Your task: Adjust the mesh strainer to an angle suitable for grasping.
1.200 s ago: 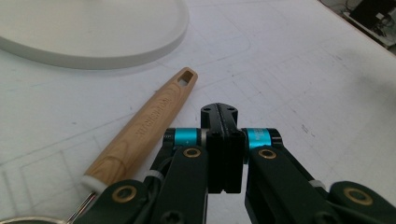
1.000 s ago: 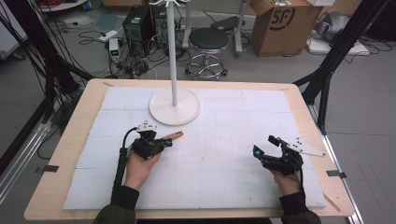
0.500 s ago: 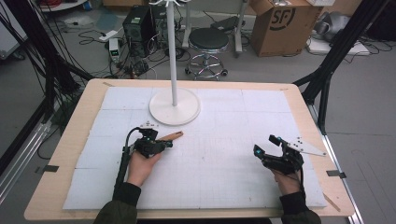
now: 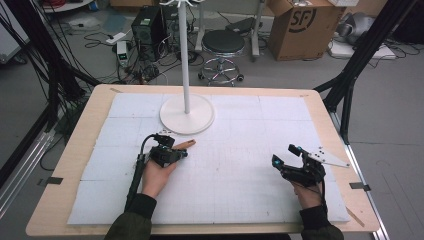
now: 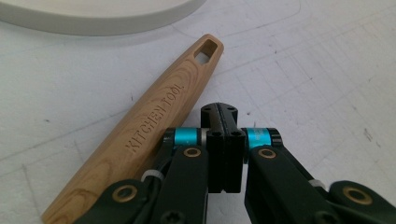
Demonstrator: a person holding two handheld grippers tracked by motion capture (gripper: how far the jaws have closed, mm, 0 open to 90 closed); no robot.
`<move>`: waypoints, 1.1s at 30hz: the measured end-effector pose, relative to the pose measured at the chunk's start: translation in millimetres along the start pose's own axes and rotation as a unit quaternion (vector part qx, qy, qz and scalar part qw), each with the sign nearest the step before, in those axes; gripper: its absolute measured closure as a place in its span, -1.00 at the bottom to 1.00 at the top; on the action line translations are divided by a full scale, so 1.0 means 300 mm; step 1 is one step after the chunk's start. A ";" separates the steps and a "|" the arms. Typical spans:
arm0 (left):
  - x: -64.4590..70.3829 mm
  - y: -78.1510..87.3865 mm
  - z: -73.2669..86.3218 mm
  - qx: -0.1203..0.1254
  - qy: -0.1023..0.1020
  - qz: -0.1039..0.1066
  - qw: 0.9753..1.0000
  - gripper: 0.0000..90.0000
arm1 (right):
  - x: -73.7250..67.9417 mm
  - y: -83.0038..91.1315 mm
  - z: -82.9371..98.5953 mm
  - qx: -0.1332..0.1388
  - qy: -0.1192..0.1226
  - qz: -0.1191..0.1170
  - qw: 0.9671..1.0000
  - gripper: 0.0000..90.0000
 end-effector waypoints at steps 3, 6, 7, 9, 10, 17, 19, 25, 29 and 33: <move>-0.010 0.002 -0.007 0.007 0.004 -0.012 1.000 1.00 | 0.000 -0.003 0.002 -0.002 0.002 -0.001 1.000 -0.67; -0.017 0.001 -0.010 0.008 0.008 -0.009 1.000 1.00 | -0.003 -0.003 0.002 -0.003 0.003 -0.001 1.000 -0.67; -0.017 0.001 -0.010 0.008 0.008 -0.010 1.000 1.00 | -0.003 -0.004 0.003 -0.004 0.004 0.001 1.000 -0.67; -0.015 -0.003 -0.013 0.014 0.012 -0.015 1.000 1.00 | -0.004 -0.005 0.005 -0.007 0.001 -0.001 1.000 -0.67; -0.017 -0.004 -0.017 0.015 0.012 -0.019 1.000 1.00 | -0.004 -0.006 0.005 -0.006 0.004 -0.001 1.000 -0.67; -0.024 -0.014 -0.033 0.018 0.021 -0.024 0.999 1.00 | -0.006 -0.006 0.006 -0.008 0.005 0.000 1.000 -0.67; -0.024 -0.014 -0.033 0.019 0.021 -0.024 0.999 1.00 | -0.007 -0.007 0.006 -0.009 0.006 0.000 1.000 -0.67; 0.003 0.028 -0.042 0.033 0.000 0.018 0.999 1.00 | -0.008 -0.007 0.007 -0.011 0.008 -0.001 1.000 -0.67; 0.023 0.096 -0.061 0.057 -0.011 0.072 0.996 0.75 | -0.010 -0.008 0.008 -0.011 0.009 -0.002 1.000 -0.67; 0.003 0.148 -0.076 0.084 -0.029 0.079 0.993 0.32 | -0.013 -0.010 0.008 -0.012 0.008 -0.005 1.000 -0.67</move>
Point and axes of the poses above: each handheld gripper's, and its own axes: y roughly backward along the jaws, z roughly out of its underside, x roughly to its right, the point moved 7 cm from there along -y, roughly forward along the jaws, and after that the axes turned 13 degrees about y, right-handed, at the moved point
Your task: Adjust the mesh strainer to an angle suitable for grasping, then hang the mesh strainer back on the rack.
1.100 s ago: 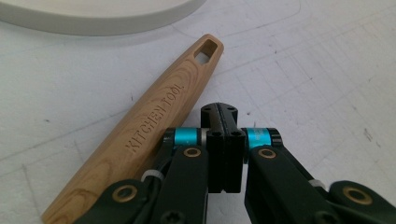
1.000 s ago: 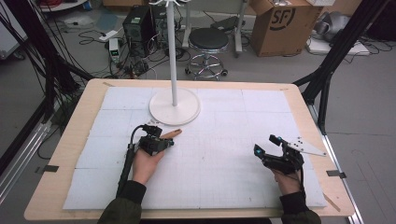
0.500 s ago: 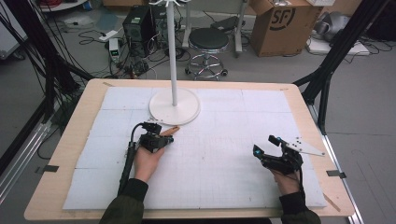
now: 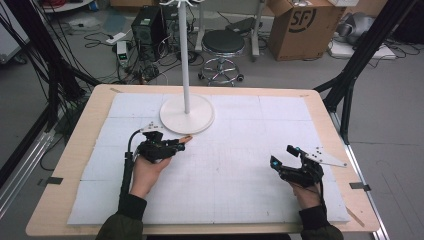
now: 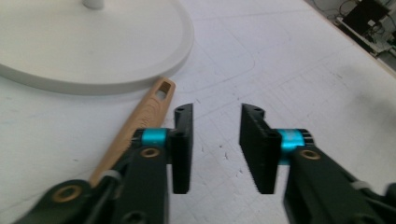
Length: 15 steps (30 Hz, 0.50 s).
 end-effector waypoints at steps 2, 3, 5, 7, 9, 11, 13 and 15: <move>-0.009 0.022 -0.009 0.013 -0.019 -0.003 1.000 0.21 | 0.000 -0.001 0.000 -0.001 0.000 0.001 1.000 -0.67; -0.014 0.032 -0.016 0.020 -0.019 0.001 1.000 0.18 | 0.000 -0.002 0.001 -0.001 0.001 0.001 1.000 -0.67; -0.024 0.045 -0.024 0.020 -0.026 0.004 0.999 0.13 | 0.001 -0.003 0.001 -0.002 0.001 0.001 1.000 -0.67; -0.041 0.050 -0.031 0.013 -0.038 -0.016 0.999 0.08 | 0.001 -0.005 0.002 -0.002 0.002 0.000 1.000 -0.67; -0.058 0.050 -0.034 0.002 -0.041 -0.020 0.999 -0.01 | -0.001 -0.005 0.003 -0.003 0.002 0.001 1.000 -0.67; -0.081 0.045 -0.034 -0.018 -0.047 -0.032 0.998 -0.08 | -0.004 -0.006 0.003 -0.004 0.002 0.000 1.000 -0.67; -0.108 0.041 -0.038 -0.020 -0.038 -0.027 0.999 -0.10 | -0.004 -0.008 0.003 -0.004 0.004 -0.001 1.000 -0.67; -0.136 0.036 -0.036 -0.027 -0.025 -0.022 0.999 -0.11 | -0.004 -0.010 0.003 -0.003 0.005 -0.001 1.000 -0.67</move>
Point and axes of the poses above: each handheld gripper's, and its own axes: y roughly backward along the jaws, z roughly out of its underside, x roughly to its right, the point moved 7 cm from there along -y, roughly forward along the jaws, and after that the axes turned 13 degrees about y, right-handed, at the moved point
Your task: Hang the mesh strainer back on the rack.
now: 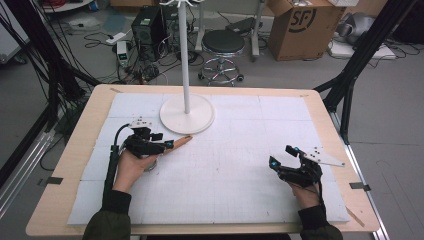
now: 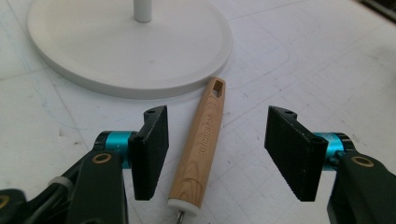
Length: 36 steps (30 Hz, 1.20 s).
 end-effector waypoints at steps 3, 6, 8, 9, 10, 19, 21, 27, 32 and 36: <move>-0.026 -0.010 0.012 -0.029 -0.007 -0.013 0.999 -0.09 | 0.001 -0.002 0.002 -0.003 -0.001 0.000 1.000 -0.67; -0.030 -0.020 0.012 -0.057 -0.031 -0.028 0.997 -0.04 | -0.001 -0.004 0.004 -0.005 0.001 0.001 1.000 -0.67; -0.028 -0.027 0.012 -0.067 -0.028 -0.019 0.997 -0.04 | 0.000 -0.004 0.004 -0.005 0.002 0.002 1.000 -0.67; -0.028 -0.030 0.014 -0.070 -0.027 -0.017 0.997 -0.03 | 0.000 -0.004 0.004 -0.006 0.001 0.002 1.000 -0.67; -0.031 -0.032 0.015 -0.072 -0.025 -0.016 0.997 -0.02 | 0.001 -0.004 0.004 -0.005 0.002 0.003 1.000 -0.67; -0.033 -0.051 0.039 -0.100 -0.032 -0.013 0.994 0.08 | 0.002 -0.004 0.004 -0.005 0.002 0.005 1.000 -0.67; -0.041 -0.062 0.047 -0.110 -0.042 -0.035 0.992 0.10 | 0.003 -0.004 0.005 -0.006 0.001 0.005 1.000 -0.67; -0.028 -0.076 0.065 -0.129 -0.054 -0.038 0.989 0.18 | 0.003 -0.004 0.005 -0.007 0.002 0.008 1.000 -0.67; -0.022 -0.065 0.072 -0.145 -0.052 -0.043 0.987 0.31 | 0.004 -0.004 0.005 -0.008 0.001 0.008 1.000 -0.67; -0.015 -0.067 0.075 -0.147 -0.066 -0.055 0.985 0.36 | 0.005 -0.006 0.005 -0.007 0.006 0.011 1.000 -0.67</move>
Point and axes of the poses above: each handheld gripper's, and its own axes: y roughly backward along the jaws, z roughly out of its underside, x roughly to its right, the point moved 7 cm from there along -y, roughly forward along the jaws, and after that the axes turned 13 degrees about y, right-handed, at the moved point
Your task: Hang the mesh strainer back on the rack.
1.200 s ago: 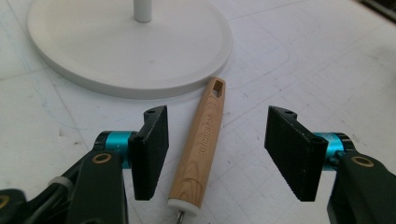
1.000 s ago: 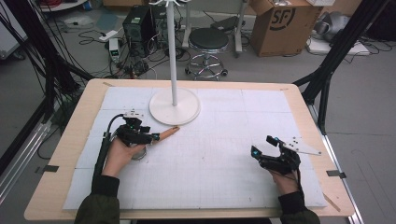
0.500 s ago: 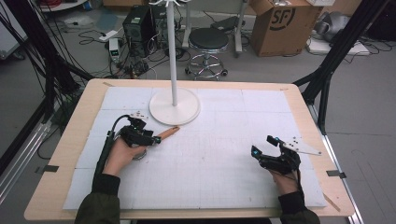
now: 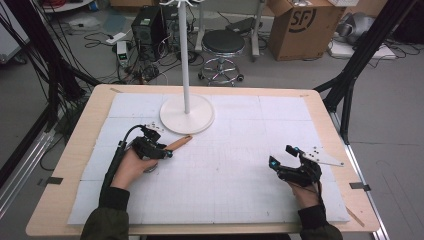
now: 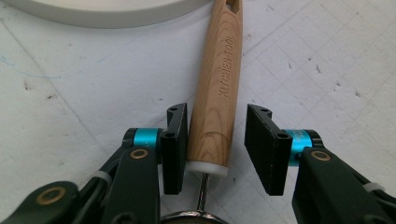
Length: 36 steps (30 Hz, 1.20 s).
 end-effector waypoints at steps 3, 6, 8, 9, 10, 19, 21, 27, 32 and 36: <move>0.003 0.000 0.002 -0.002 -0.018 -0.014 1.000 0.39 | 0.000 0.001 0.001 -0.002 -0.004 0.000 1.000 -0.67; 0.013 -0.003 0.003 -0.006 -0.027 -0.029 0.999 0.43 | 0.004 0.003 0.000 0.000 -0.006 0.002 1.000 -0.67; 0.016 -0.004 0.004 -0.009 -0.028 -0.032 0.999 0.43 | 0.003 0.002 0.000 -0.001 -0.006 0.003 1.000 -0.67; 0.019 -0.004 0.003 -0.016 -0.033 -0.035 0.999 0.43 | 0.003 0.001 0.000 0.000 -0.004 0.001 1.000 -0.67; 0.024 -0.004 0.002 -0.024 -0.039 -0.044 0.998 0.46 | 0.001 0.001 0.001 -0.001 -0.003 -0.001 1.000 -0.67; 0.040 -0.011 -0.002 -0.039 -0.048 -0.068 0.996 0.47 | 0.001 0.001 0.002 -0.002 -0.002 -0.001 1.000 -0.67; 0.044 -0.013 -0.003 -0.043 -0.052 -0.078 0.995 0.46 | 0.001 0.000 0.002 -0.003 -0.004 0.000 1.000 -0.67; 0.055 -0.019 -0.010 -0.062 -0.063 -0.095 0.992 0.49 | -0.003 -0.003 -0.001 0.001 0.001 -0.003 1.000 -0.67; 0.060 -0.019 -0.008 -0.061 -0.080 -0.100 0.990 0.51 | -0.009 -0.001 -0.006 0.008 0.004 -0.006 1.000 -0.66; 0.069 -0.021 -0.010 -0.067 -0.090 -0.115 0.987 0.52 | -0.007 0.000 -0.005 0.005 0.002 -0.002 1.000 -0.66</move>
Point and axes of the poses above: each handheld gripper's, and its own axes: y roughly backward along the jaws, z roughly out of its underside, x roughly to its right, the point moved 7 cm from there along -y, roughly forward along the jaws, and after that the axes turned 13 degrees about y, right-handed, at the moved point
